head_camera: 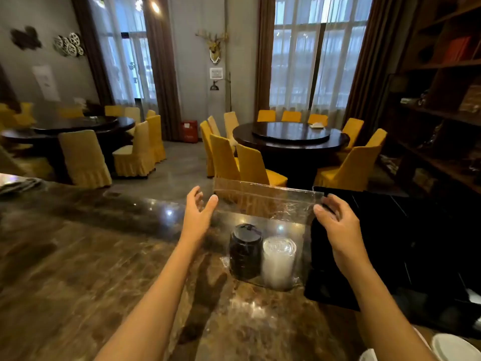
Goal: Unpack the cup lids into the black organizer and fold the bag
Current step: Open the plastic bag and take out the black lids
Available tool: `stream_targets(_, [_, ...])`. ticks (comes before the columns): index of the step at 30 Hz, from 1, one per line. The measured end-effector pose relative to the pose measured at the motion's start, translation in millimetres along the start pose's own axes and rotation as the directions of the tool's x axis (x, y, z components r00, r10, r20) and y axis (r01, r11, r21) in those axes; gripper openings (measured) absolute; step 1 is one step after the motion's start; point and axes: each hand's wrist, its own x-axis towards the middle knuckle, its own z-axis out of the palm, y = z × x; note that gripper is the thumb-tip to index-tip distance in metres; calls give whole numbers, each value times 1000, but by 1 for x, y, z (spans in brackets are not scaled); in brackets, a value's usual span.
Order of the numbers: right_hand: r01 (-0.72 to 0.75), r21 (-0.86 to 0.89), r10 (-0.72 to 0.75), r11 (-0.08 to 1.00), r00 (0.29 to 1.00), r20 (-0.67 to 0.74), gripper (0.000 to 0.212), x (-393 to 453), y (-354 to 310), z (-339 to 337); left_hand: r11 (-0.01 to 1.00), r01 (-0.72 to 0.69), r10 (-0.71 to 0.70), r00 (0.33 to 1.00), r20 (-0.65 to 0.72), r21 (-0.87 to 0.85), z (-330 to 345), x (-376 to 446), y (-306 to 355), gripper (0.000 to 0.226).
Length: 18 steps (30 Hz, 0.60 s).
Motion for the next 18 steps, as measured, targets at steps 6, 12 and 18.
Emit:
stream_targets(6, [46, -75, -47, 996, 999, -13, 12, 19, 10, 20, 993, 83, -78, 995, 56, -84, 12, 40, -2, 64])
stream_targets(12, [56, -75, -61, 996, 996, -69, 11, 18, 10, 22, 999, 3, 2, 994, 107, -53, 9, 43, -4, 9])
stream_targets(18, [64, -55, -70, 996, 991, -113, 11, -11, -14, 16, 994, -80, 89, 988, 126, -77, -14, 15, 15, 12])
